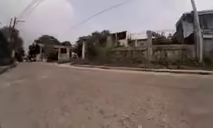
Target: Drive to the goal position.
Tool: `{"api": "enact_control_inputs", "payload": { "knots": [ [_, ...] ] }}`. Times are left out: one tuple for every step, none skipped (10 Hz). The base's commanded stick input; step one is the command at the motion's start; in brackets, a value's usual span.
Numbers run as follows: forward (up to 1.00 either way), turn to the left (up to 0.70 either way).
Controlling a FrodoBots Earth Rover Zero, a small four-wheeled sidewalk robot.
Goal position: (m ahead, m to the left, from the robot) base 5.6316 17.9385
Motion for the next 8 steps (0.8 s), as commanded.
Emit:
{"api": "enact_control_inputs", "payload": {
  "knots": [
    [0.00, 0.00],
    [0.00, 0.00],
    [0.00, 0.00],
    [0.00, 0.00],
    [0.00, 0.00],
    [0.00, 0.00],
    [0.00, 0.36],
    [0.00, 0.75]
  ]
}}
